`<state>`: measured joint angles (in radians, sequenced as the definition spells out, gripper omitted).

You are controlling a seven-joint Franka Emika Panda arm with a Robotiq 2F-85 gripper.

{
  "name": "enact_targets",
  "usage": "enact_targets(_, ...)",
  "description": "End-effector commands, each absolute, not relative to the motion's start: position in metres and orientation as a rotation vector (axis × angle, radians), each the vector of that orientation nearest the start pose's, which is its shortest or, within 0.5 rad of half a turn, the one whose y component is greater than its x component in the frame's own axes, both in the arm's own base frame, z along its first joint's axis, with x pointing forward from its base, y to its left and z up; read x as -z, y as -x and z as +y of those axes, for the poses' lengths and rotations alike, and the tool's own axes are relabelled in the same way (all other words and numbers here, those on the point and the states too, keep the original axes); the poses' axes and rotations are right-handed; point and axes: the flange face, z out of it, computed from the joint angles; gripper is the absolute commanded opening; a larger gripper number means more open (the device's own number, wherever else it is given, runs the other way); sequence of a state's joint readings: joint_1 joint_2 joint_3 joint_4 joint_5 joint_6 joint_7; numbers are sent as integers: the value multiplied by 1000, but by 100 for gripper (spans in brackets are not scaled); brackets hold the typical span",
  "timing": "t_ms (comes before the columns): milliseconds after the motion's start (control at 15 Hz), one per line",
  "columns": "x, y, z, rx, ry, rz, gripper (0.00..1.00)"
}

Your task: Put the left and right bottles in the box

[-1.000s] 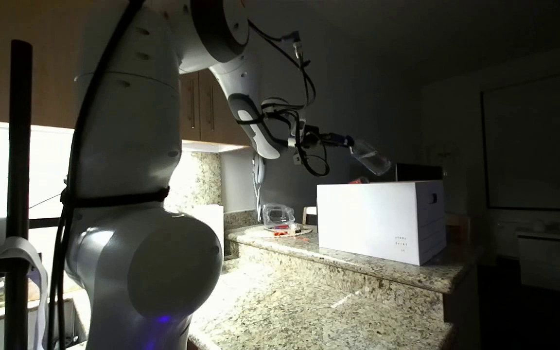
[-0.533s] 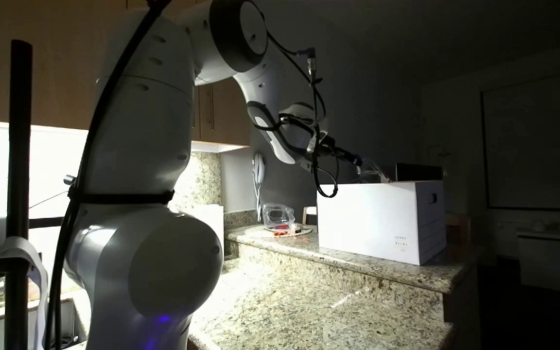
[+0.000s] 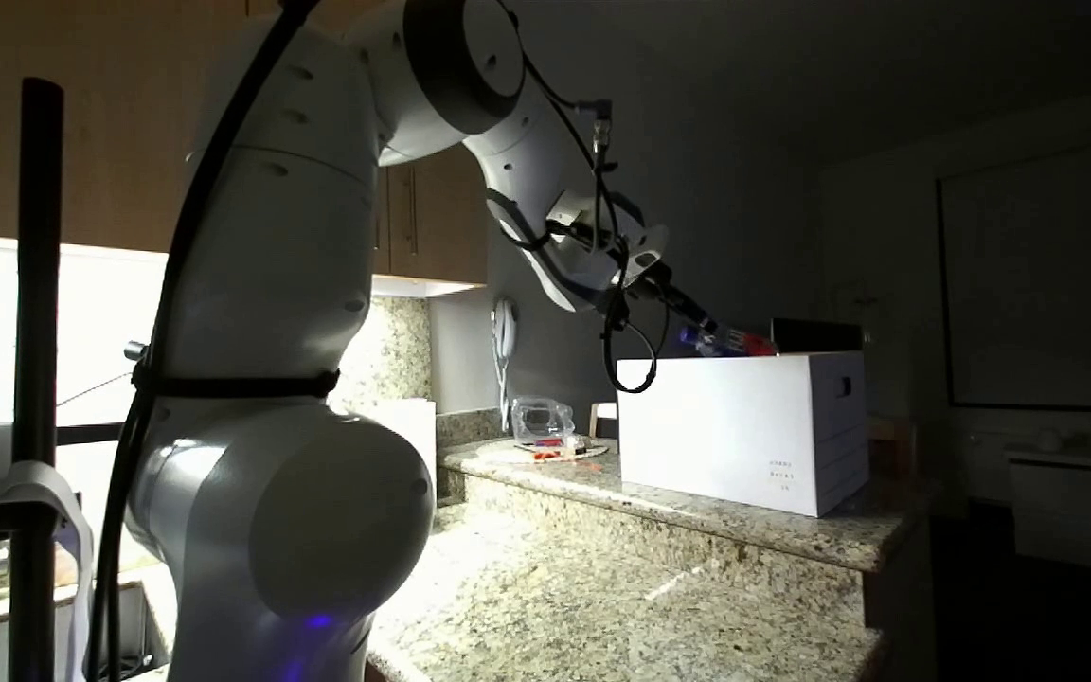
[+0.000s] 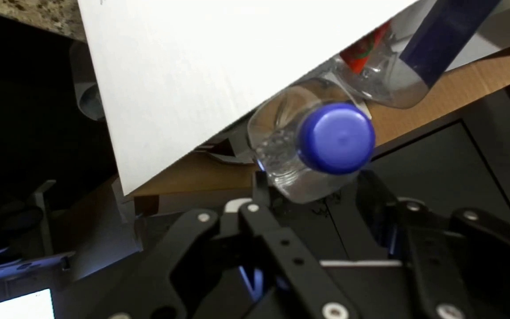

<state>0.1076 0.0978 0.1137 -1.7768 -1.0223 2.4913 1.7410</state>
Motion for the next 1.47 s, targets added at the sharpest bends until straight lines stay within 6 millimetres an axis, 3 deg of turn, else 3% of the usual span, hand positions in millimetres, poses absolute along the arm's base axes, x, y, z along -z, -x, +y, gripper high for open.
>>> enact_targets(0,-579,-609,136,1441,2534,1138,85)
enact_targets(200,-593,-601,140,1436,2541,1115,100)
enact_targets(533,-628,-571,150,1485,2534,1045,100)
enact_targets(733,-640,-548,154,1435,2579,996,100)
enact_targets(867,-635,-530,153,1353,2641,947,100)
enact_targets(1000,-616,-515,148,1215,2708,894,100)
enact_targets(1400,-527,-481,129,734,2937,751,100)
